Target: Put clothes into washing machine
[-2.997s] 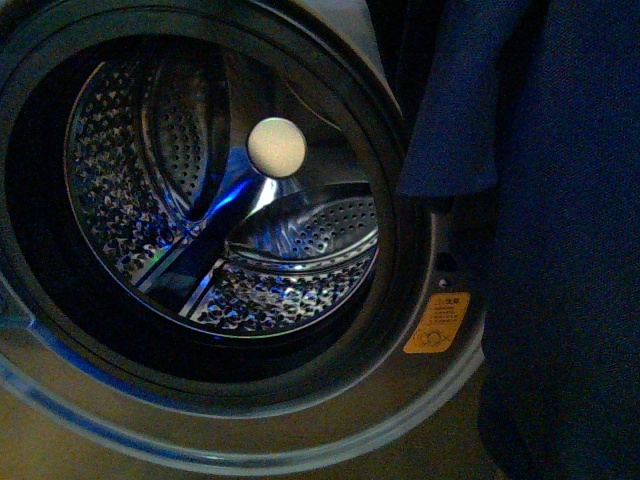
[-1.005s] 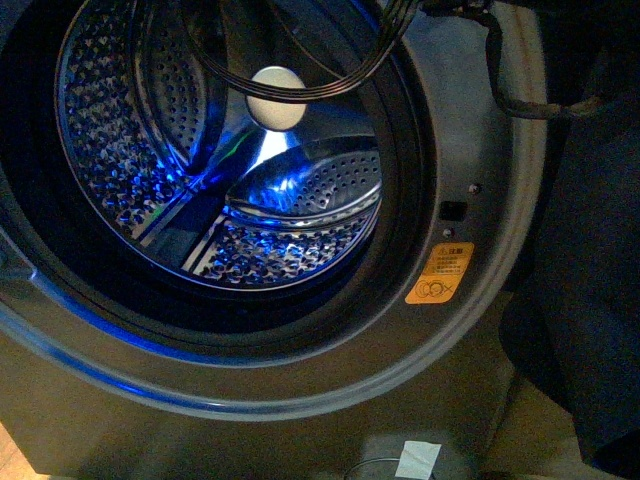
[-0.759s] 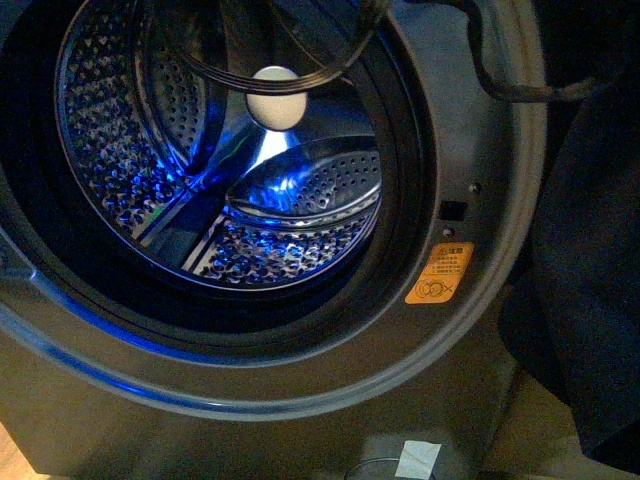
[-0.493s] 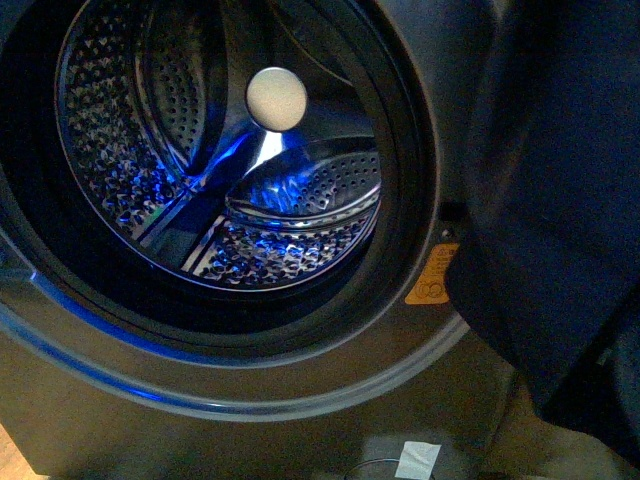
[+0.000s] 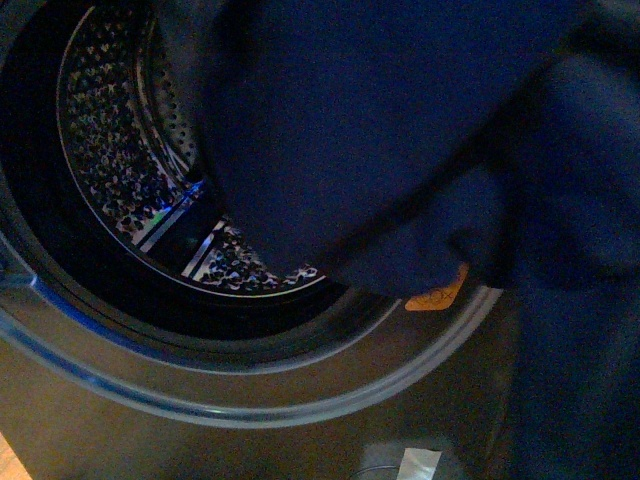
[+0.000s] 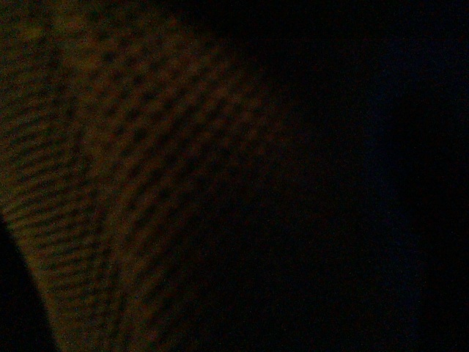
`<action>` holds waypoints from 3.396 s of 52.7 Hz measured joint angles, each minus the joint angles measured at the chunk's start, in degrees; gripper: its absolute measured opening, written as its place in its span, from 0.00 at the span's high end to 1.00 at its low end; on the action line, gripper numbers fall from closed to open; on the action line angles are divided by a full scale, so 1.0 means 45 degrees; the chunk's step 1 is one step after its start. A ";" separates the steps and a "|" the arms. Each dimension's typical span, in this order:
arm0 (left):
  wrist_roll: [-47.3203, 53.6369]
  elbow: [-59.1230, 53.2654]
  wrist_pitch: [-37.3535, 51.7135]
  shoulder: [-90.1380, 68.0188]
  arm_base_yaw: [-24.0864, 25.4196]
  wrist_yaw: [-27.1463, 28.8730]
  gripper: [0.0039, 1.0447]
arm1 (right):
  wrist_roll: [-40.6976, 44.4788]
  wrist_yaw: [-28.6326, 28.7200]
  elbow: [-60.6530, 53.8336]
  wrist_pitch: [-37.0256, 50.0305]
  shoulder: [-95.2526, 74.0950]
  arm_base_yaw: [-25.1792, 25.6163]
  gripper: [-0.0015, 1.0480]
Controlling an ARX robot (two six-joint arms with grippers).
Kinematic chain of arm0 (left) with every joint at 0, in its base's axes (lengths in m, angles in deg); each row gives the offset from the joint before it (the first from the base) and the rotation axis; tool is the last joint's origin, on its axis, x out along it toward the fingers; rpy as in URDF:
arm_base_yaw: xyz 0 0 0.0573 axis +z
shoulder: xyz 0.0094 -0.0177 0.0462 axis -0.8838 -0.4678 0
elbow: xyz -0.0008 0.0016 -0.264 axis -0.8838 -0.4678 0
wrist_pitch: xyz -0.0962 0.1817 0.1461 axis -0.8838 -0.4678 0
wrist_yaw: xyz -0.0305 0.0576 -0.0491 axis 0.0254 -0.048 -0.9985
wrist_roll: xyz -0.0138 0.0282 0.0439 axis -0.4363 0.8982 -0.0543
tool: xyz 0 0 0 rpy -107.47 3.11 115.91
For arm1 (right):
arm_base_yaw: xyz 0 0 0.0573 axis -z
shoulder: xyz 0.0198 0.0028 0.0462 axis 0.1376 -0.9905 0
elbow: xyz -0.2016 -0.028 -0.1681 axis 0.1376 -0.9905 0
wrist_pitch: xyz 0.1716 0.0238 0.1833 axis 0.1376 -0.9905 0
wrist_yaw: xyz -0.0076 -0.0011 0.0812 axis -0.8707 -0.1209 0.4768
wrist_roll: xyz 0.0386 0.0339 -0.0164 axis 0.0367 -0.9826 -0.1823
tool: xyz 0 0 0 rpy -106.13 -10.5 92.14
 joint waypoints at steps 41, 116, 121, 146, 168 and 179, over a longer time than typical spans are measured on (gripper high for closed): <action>0.7310 -0.3798 -0.3094 0.3905 0.2754 0.1365 0.93 | -0.0005 -0.0005 0.0000 0.0010 0.0005 0.0005 0.07; 0.8150 0.0238 0.1807 -0.8908 0.3007 1.0792 0.93 | -0.0005 0.0000 0.0000 0.0010 0.0010 0.0005 0.07; 0.7694 0.1685 0.0733 -0.9496 0.2968 1.1317 0.93 | -0.0010 -0.0005 0.0000 0.0010 0.0010 0.0005 0.07; 0.1491 0.9209 -0.5979 -1.1929 0.2788 1.3027 0.93 | -0.0005 0.0000 0.0000 0.0010 0.0019 0.0005 0.07; -0.2516 1.2624 -0.8315 -1.3211 0.1914 1.2585 0.93 | -0.0005 -0.0005 0.0000 0.0010 0.0019 0.0005 0.07; -0.2909 1.3571 -0.8777 -1.3498 0.1302 1.2483 0.93 | -0.0005 -0.0005 0.0000 0.0010 0.0019 0.0005 0.07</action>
